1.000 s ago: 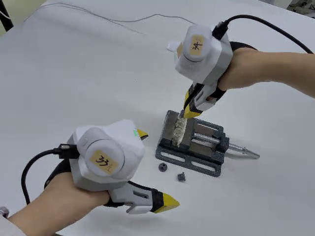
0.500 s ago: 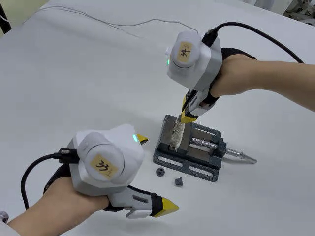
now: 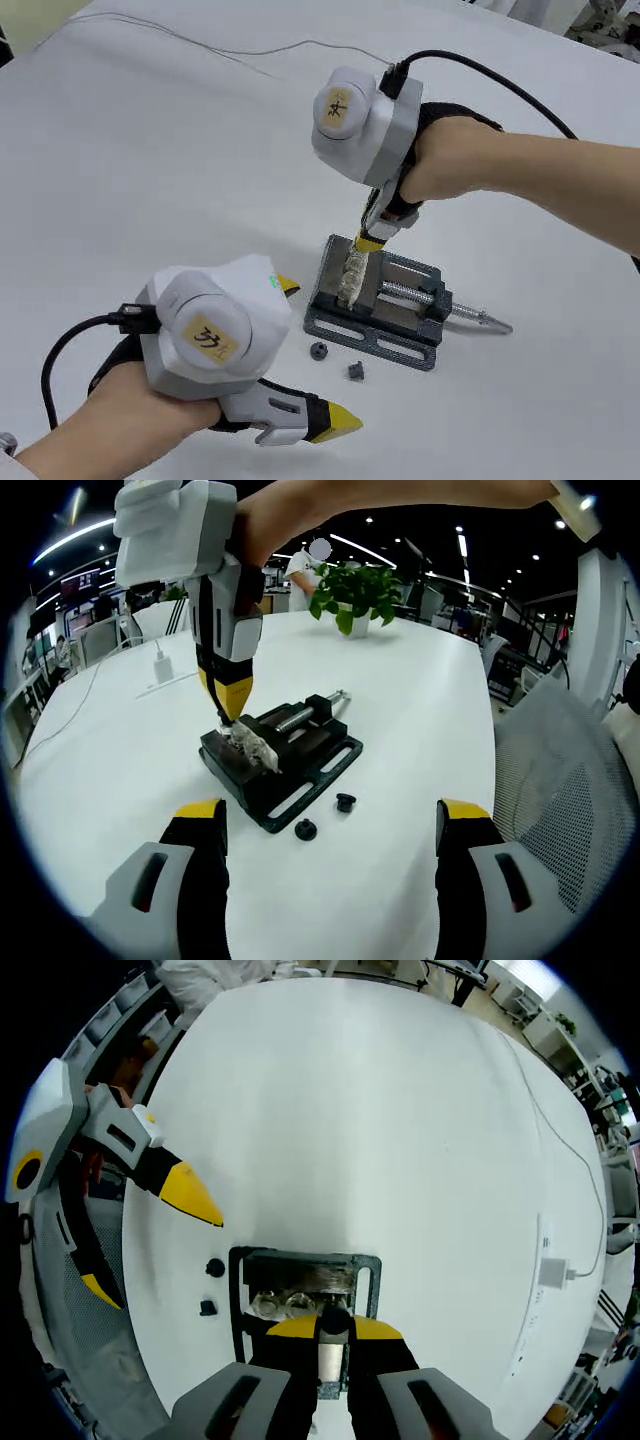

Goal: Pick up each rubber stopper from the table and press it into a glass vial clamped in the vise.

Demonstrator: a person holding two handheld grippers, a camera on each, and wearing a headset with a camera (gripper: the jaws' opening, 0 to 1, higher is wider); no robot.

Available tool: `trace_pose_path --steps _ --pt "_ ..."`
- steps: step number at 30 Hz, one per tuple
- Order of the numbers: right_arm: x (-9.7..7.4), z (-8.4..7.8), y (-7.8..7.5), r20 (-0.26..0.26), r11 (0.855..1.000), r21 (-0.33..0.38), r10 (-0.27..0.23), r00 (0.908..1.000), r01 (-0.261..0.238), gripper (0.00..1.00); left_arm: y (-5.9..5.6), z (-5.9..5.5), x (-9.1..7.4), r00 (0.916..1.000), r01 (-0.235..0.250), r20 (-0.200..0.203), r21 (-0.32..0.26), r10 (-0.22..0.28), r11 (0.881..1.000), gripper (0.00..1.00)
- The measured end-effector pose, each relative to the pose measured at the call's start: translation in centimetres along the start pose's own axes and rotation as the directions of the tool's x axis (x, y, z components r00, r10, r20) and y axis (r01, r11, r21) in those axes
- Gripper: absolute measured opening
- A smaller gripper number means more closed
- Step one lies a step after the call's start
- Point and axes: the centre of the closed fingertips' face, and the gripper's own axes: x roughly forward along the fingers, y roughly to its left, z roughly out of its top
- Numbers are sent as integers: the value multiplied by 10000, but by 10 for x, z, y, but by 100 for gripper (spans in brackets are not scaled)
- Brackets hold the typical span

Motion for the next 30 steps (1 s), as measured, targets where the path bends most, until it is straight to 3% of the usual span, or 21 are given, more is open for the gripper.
trace_pose_path --steps 18,22,27,30 --pt "1 0 -5 542 9986 -530 85 9985 -56 8 1 -5 -2 9999 -29 -116 -121 28 9999 83" --pt "6 -4 -4 487 9986 -533 55 9988 -29 21 1 -6 -2 9999 -25 -117 -128 23 9999 83" --pt "-2 -5 -4 999 9990 -350 305 9945 -271 23 3 -8 -3 9999 -45 -151 -138 43 9999 83" --pt "-1 -14 -15 1102 9986 -404 396 9931 -354 20 5 -9 -3 9998 -79 -166 -164 76 9998 83"
